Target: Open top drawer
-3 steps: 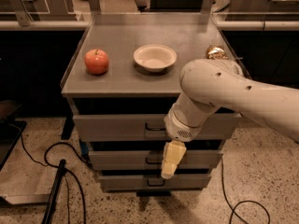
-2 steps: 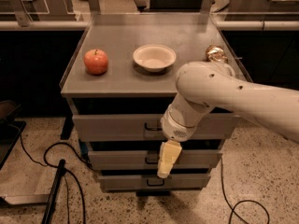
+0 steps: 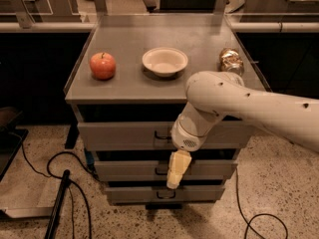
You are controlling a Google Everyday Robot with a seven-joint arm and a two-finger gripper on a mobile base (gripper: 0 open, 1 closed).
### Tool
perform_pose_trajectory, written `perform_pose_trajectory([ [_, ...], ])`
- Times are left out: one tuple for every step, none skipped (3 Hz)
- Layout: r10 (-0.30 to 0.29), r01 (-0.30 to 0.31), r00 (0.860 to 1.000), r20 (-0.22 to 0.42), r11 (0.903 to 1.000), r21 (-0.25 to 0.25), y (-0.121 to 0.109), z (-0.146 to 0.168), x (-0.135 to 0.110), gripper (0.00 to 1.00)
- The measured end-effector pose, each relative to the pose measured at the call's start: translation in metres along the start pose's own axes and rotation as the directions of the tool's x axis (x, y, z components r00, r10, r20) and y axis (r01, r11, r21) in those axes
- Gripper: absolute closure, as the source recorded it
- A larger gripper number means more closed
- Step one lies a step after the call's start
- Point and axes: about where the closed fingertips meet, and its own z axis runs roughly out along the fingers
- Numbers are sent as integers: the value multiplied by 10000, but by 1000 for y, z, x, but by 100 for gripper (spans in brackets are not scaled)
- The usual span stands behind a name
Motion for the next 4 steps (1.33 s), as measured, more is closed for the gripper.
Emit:
perform_pose_trajectory([
  [78,-77,10000,42,9999,-143,-20,16,7,0],
  [68,-67,10000,48,9997,-231,-27,22,6,0],
  [52,-58,9999,-119,9986,-528,-25,34,8,0],
  [78,-110,9994,-335,9954,-950,-13,42,15,0],
])
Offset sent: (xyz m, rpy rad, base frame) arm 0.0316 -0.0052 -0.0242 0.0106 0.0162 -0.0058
